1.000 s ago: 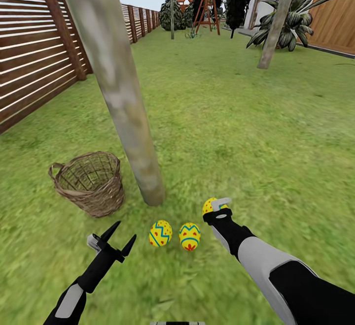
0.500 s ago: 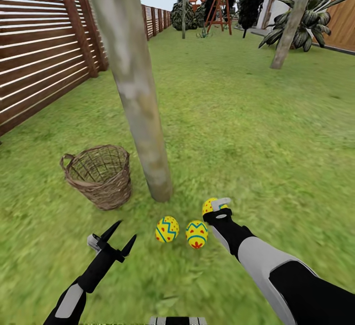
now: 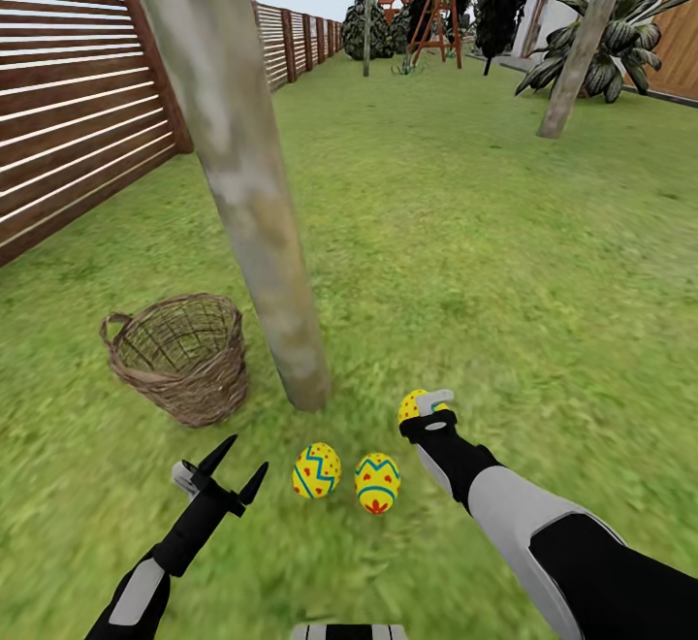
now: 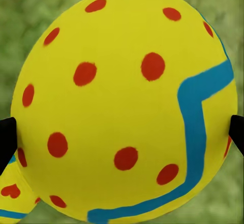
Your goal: Take the three Easter eggs out of the wicker basket on the lawn in the garden, then place them on the lawn next to a single tree (choose any tree) so that all three eggs are next to the same tree and none are left in the basket.
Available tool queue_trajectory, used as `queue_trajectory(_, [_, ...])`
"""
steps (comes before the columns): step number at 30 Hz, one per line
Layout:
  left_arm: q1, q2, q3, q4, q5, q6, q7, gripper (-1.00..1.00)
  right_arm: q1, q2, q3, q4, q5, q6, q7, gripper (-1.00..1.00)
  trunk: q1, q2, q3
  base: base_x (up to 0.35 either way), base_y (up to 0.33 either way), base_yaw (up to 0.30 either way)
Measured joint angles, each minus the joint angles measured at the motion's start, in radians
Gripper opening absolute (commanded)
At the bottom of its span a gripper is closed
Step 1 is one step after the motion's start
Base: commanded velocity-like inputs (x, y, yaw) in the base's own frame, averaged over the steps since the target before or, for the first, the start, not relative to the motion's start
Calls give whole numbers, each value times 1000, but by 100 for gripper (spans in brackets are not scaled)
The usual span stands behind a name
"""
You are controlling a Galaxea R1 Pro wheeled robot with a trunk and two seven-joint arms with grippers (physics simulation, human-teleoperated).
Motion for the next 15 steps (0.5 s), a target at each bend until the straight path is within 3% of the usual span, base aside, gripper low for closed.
queue_trajectory(4, [0,0,0,-3,0,0,0,100,0,0,0,0,-1,0,0,-100,0,0,0,12,-10,0])
queue_trajectory(15, [0,0,0,-1,-2,0,0,100,0,1,1,1,-2,0,1,-100,42,-77,-34,0,0,0])
